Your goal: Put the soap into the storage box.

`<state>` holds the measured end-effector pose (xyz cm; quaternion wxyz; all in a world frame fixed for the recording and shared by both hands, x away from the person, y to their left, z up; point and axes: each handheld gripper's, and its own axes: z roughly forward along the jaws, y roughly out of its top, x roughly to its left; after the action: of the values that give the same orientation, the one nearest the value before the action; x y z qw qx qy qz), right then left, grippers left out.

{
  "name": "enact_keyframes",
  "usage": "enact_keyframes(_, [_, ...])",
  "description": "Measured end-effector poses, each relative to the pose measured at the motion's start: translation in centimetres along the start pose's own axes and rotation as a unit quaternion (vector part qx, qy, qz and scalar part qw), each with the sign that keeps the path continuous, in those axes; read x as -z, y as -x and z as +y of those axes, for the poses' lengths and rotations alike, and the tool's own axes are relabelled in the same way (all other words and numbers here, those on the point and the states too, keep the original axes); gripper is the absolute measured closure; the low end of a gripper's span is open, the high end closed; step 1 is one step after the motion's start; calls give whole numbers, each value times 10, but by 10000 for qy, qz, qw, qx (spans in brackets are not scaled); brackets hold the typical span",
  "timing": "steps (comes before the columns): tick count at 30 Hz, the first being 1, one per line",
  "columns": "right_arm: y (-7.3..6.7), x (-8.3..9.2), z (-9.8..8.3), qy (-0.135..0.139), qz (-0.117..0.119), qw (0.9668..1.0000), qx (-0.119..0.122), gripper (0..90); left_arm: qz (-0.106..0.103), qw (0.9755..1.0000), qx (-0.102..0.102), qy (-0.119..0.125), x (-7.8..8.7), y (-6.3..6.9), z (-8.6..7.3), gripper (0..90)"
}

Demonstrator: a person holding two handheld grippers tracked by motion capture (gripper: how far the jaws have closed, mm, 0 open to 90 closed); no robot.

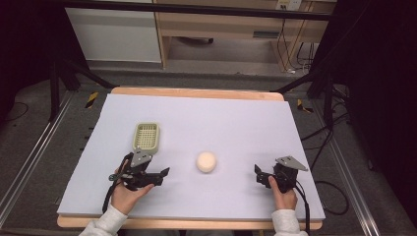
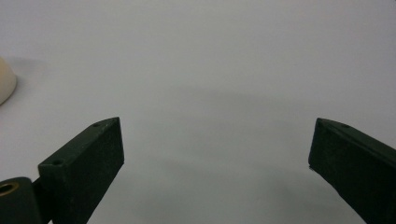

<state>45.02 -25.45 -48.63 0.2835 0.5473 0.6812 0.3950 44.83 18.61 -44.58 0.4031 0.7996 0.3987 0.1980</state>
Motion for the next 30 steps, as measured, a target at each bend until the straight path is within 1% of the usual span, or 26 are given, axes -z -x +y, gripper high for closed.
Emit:
enact_keyframes(5, [0,0,0,-2,-3,10000,-12,38,-47,9999,-90,-21,-6,7,6,221])
enact_keyframes(8, [0,0,0,1,-8,10000,16,38,-83,9999,-84,-9,-10,12,9,221])
enact_keyframes(11, [-1,0,0,-10,-3,10000,17,38,-108,9998,-145,-52,-14,16,12,221])
enact_keyframes(14, [0,0,0,-1,-7,10000,26,38,-148,9998,-136,-51,-18,21,15,221])
enact_keyframes(15, [0,0,0,-5,-6,10000,20,38,-163,9997,-185,-67,-19,22,16,221])
enact_keyframes(20, [-1,0,0,-4,-4,10000,18,38,-224,9996,-187,-52,-24,29,20,221])
enact_keyframes(24, [0,0,0,-9,3,10000,20,38,-251,9994,-217,-63,-28,33,23,221])
enact_keyframes(27, [0,0,0,-7,4,10000,20,38,-284,9994,-199,-59,-30,36,25,221])
enact_keyframes(30, [-1,0,0,-8,14,10000,12,38,-295,9992,-262,-70,-34,41,28,221])
